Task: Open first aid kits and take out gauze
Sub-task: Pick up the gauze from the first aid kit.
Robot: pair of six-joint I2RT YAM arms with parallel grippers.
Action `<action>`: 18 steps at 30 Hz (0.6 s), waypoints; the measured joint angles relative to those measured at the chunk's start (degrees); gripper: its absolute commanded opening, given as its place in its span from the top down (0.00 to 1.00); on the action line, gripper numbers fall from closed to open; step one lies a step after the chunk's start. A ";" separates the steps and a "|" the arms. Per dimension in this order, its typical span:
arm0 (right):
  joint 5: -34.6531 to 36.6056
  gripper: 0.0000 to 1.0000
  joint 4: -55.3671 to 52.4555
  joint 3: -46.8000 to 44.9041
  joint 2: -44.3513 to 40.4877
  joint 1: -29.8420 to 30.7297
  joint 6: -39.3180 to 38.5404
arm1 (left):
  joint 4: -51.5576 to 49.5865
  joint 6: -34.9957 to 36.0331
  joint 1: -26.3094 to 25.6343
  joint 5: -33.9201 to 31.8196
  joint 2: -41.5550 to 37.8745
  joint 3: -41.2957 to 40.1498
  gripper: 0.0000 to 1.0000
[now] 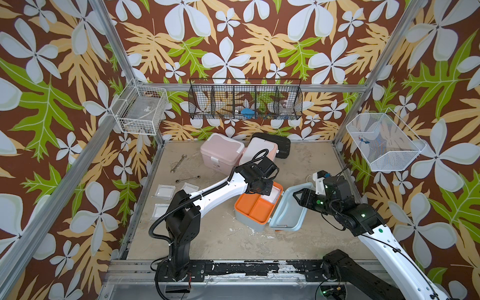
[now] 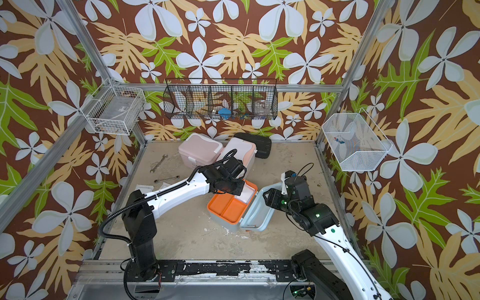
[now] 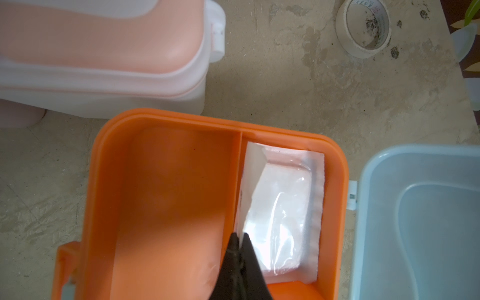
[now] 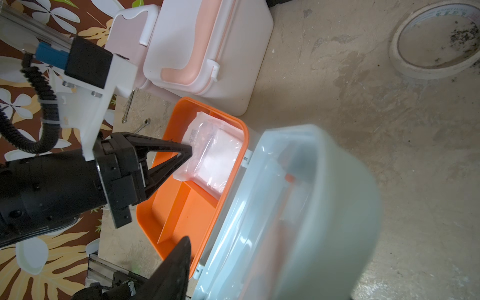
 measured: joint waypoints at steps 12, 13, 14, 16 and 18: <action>-0.02 0.39 0.00 0.00 0.15 0.00 0.00 | 1.62 -3.32 0.76 -1.42 -14.53 -6.01 1.00; -0.02 0.39 0.00 0.00 0.15 0.00 0.00 | 2.19 -4.17 1.70 -1.62 -16.76 -8.02 1.00; -0.02 0.39 0.00 0.00 0.15 0.00 0.00 | 2.71 -5.01 3.08 -1.90 -19.43 -10.51 1.00; -0.02 0.39 0.00 0.00 0.17 0.00 0.00 | 4.22 -6.93 6.27 -2.34 -25.20 -16.24 1.00; -0.02 0.39 0.00 0.00 0.15 0.00 0.00 | 5.42 -9.07 10.12 -2.75 -31.54 -22.16 1.00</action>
